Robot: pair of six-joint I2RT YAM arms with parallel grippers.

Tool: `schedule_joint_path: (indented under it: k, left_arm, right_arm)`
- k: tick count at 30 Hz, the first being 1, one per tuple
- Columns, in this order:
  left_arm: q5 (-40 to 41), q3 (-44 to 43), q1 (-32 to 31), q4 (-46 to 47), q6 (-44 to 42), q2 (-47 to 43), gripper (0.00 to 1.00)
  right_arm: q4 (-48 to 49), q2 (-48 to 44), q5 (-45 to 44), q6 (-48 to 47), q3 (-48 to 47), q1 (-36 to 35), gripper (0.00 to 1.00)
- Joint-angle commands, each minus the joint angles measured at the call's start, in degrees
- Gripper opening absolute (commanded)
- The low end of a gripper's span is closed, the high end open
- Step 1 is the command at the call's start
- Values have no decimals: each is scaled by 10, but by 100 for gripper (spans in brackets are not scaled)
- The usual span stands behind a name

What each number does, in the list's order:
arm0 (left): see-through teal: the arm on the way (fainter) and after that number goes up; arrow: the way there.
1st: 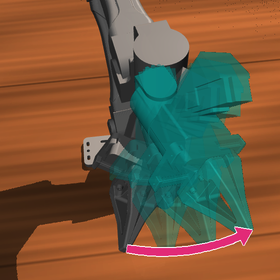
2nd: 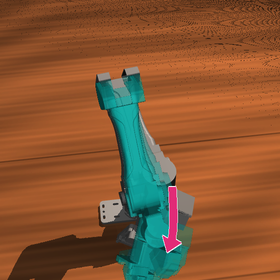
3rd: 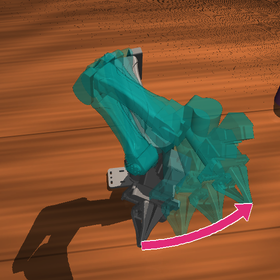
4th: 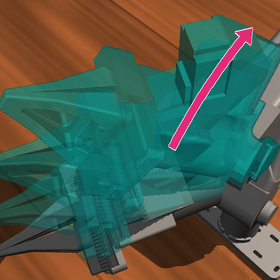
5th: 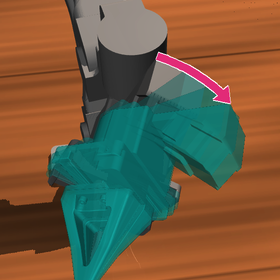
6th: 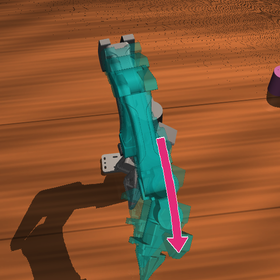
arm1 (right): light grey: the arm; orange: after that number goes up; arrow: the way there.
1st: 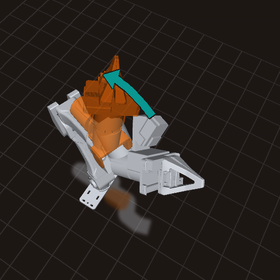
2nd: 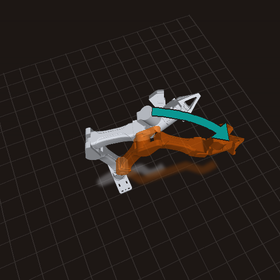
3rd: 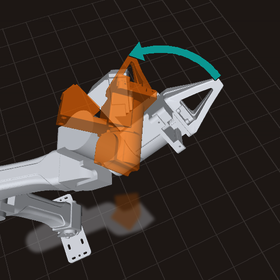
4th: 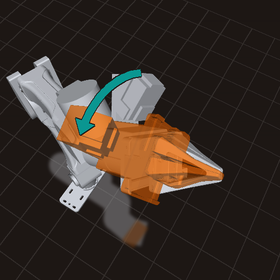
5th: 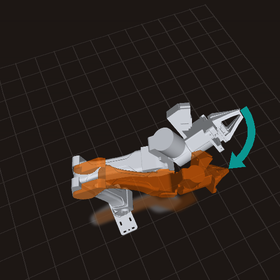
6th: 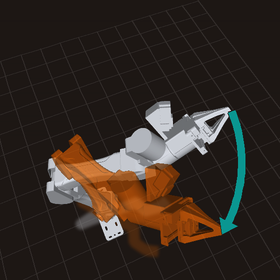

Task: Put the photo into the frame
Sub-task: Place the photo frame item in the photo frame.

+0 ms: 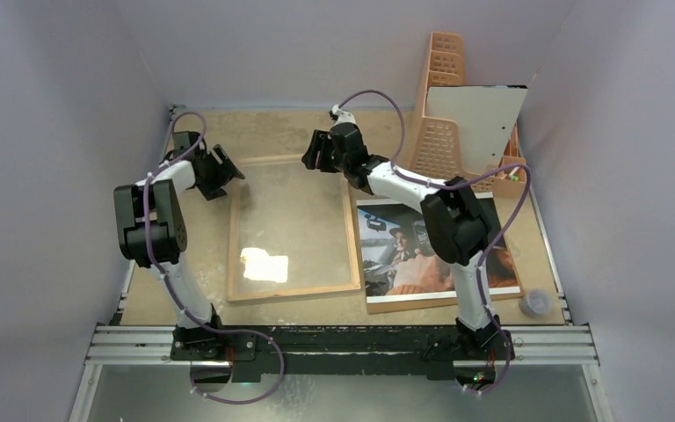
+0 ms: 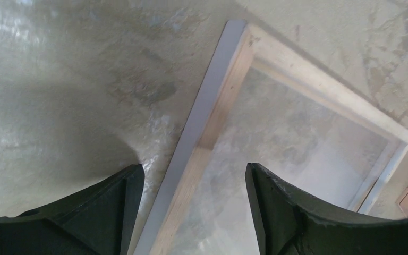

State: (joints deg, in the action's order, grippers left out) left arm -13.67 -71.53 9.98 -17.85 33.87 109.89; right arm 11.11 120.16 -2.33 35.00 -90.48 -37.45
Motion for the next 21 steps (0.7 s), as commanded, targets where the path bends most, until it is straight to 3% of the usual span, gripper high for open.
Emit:
schedule_joint_path:
  k: [1,11,21]
  left_arm:
    - [-35,-19,-4,60,12,8,72]
    - [16,-44,-17,8,4,55,72]
    - [177,-79,-70,-86,-24,83,62]
  right_arm:
    - [19,33,-11,-25,-58,6,60]
    - [-71,142,18,4,-198,20,59]
    - [-160,184,32,58,-233,21,59]
